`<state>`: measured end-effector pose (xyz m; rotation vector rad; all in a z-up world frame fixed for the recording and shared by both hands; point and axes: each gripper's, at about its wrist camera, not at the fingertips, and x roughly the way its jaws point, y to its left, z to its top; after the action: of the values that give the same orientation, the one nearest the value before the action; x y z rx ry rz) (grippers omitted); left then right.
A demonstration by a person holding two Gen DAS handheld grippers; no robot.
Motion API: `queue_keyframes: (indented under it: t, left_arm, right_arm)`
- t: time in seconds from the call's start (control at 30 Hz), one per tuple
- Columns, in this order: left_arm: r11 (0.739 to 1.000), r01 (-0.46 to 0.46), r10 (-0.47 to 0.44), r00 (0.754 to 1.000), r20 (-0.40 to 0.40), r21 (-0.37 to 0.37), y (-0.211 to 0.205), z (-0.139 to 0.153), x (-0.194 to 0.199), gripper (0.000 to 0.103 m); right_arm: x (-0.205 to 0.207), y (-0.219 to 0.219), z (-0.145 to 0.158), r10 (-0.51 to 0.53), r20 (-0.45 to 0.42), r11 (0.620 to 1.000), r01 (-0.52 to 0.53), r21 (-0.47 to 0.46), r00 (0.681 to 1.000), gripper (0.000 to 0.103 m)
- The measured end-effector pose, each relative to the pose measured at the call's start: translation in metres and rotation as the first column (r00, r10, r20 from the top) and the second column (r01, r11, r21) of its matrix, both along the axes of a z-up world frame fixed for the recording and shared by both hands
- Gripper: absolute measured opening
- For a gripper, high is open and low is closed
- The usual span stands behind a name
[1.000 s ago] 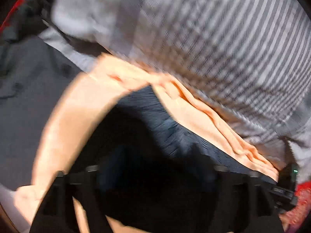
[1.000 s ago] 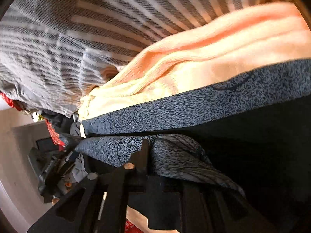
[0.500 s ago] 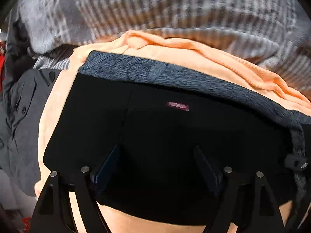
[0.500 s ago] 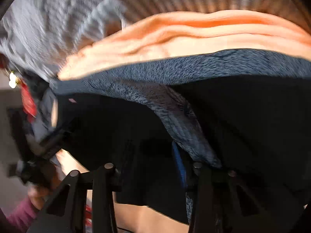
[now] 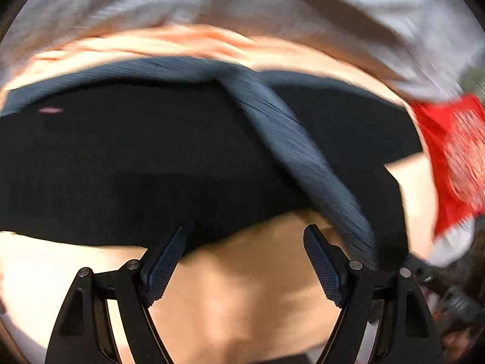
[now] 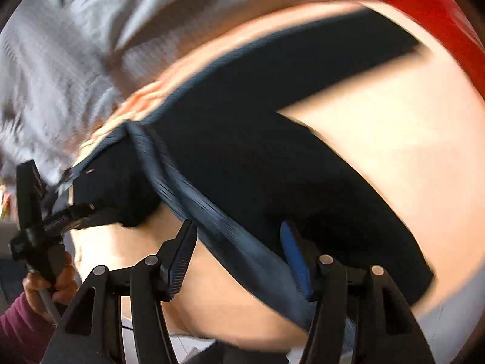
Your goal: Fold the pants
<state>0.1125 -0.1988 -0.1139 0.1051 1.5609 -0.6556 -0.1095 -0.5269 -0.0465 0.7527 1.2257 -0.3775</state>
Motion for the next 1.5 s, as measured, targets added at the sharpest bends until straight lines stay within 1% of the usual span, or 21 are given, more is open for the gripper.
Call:
queue_keyframes:
  t: [0.07,0.13,0.2,0.3,0.37,0.43,0.5,0.6,0.67,0.73,0.77,0.8,0.83,0.87,0.9,1.0,1.2,1.33,1.37,1.4,1.5]
  left_arm:
    - [0.999,0.032,-0.034,0.998,-0.047,-0.038,-0.016,-0.005,-0.017,0.081]
    - [0.996,0.053,-0.059,0.995,-0.084,-0.078,-0.029,-0.010,-0.034,0.081]
    - [0.993,0.079,-0.089,0.991,-0.105,-0.093,-0.037,-0.015,-0.040,0.081]
    - [0.990,0.113,-0.122,0.987,-0.107,-0.090,-0.046,-0.017,-0.048,0.081]
    - [0.987,0.128,-0.138,0.985,-0.106,-0.094,-0.053,-0.017,-0.055,0.081]
    - [0.987,0.134,-0.143,0.984,-0.108,-0.087,-0.058,-0.018,-0.056,0.081]
    - [0.987,0.140,-0.148,0.983,-0.110,-0.082,-0.061,-0.020,-0.059,0.081]
    - [0.987,0.150,-0.155,0.982,-0.107,-0.054,-0.072,-0.028,-0.070,0.081]
    - [0.988,0.144,-0.148,0.982,-0.114,-0.047,-0.076,-0.033,-0.074,0.081]
    - [0.989,0.139,-0.143,0.985,-0.101,-0.046,-0.077,-0.033,-0.079,0.081]
    - [0.989,0.142,-0.145,0.986,-0.084,-0.037,-0.080,-0.032,-0.081,0.081]
    - [0.988,0.147,-0.150,0.986,-0.074,-0.034,-0.085,-0.032,-0.083,0.071]
    - [0.988,0.153,-0.155,0.985,-0.069,-0.036,-0.089,-0.031,-0.084,0.036]
    - [0.986,0.164,-0.166,0.982,-0.089,-0.037,-0.094,-0.032,-0.085,0.020]
    - [0.987,0.159,-0.162,0.981,-0.105,-0.035,-0.097,-0.032,-0.085,0.014]
    - [0.989,0.126,-0.134,0.985,-0.107,-0.077,-0.105,-0.016,-0.079,0.014]
    - [0.985,0.089,-0.098,0.994,-0.057,-0.144,-0.137,0.034,-0.054,0.014]
    - [0.983,0.066,-0.070,0.997,-0.017,-0.172,-0.177,0.057,-0.016,0.014]
    - [0.983,0.063,-0.064,0.998,0.001,-0.174,-0.184,0.061,-0.007,0.014]
    - [0.983,0.058,-0.055,0.998,0.019,-0.175,-0.195,0.064,0.005,0.014]
    - [0.986,0.043,-0.036,0.998,0.046,-0.162,-0.224,0.060,0.032,0.015]
  right_arm:
    - [-0.041,-0.015,-0.009,-0.089,-0.017,0.996,0.089,0.002,0.996,0.062]
    - [-0.081,-0.015,-0.012,-0.177,-0.035,0.984,0.177,0.009,0.984,0.062]
    - [-0.119,-0.014,-0.016,-0.257,-0.032,0.966,0.258,0.011,0.966,0.062]
    - [-0.153,-0.008,-0.028,-0.320,-0.030,0.946,0.321,0.042,0.947,0.062]
    - [-0.167,-0.004,-0.040,-0.348,-0.034,0.934,0.349,0.070,0.937,0.062]
    - [-0.180,-0.001,-0.050,-0.366,-0.040,0.927,0.368,0.071,0.930,0.062]
    - [-0.187,0.000,-0.056,-0.385,-0.010,0.918,0.384,0.100,0.923,0.062]
    - [-0.180,-0.004,-0.061,-0.378,0.078,0.919,0.364,0.149,0.923,0.062]
    - [-0.175,-0.004,-0.063,-0.366,0.092,0.923,0.348,0.165,0.926,0.059]
    - [-0.170,-0.007,-0.068,-0.346,0.103,0.924,0.320,0.211,0.932,0.035]
    - [-0.165,-0.010,-0.073,-0.324,0.088,0.921,0.293,0.258,0.942,0.014]
    - [-0.165,-0.010,-0.073,-0.324,0.088,0.921,0.293,0.258,0.942,0.004]
    - [-0.161,-0.011,-0.073,-0.314,0.084,0.919,0.281,0.277,0.946,0.004]
    - [-0.161,-0.018,-0.068,-0.306,0.105,0.908,0.257,0.330,0.946,0.003]
    - [-0.161,-0.018,-0.068,-0.306,0.105,0.908,0.257,0.330,0.946,0.003]
    - [-0.152,-0.038,-0.049,-0.300,0.164,0.894,0.217,0.391,0.940,0.003]
    - [-0.109,-0.112,0.014,-0.283,0.304,0.902,0.145,0.407,0.910,0.003]
    - [-0.068,-0.177,0.043,-0.256,0.375,0.922,0.107,0.373,0.891,0.003]
    - [-0.039,-0.215,0.053,-0.225,0.392,0.937,0.088,0.338,0.892,0.003]
    - [-0.039,-0.215,0.053,-0.225,0.392,0.937,0.088,0.338,0.892,0.003]
    - [0.006,-0.263,0.053,-0.184,0.379,0.949,0.064,0.309,0.907,0.003]
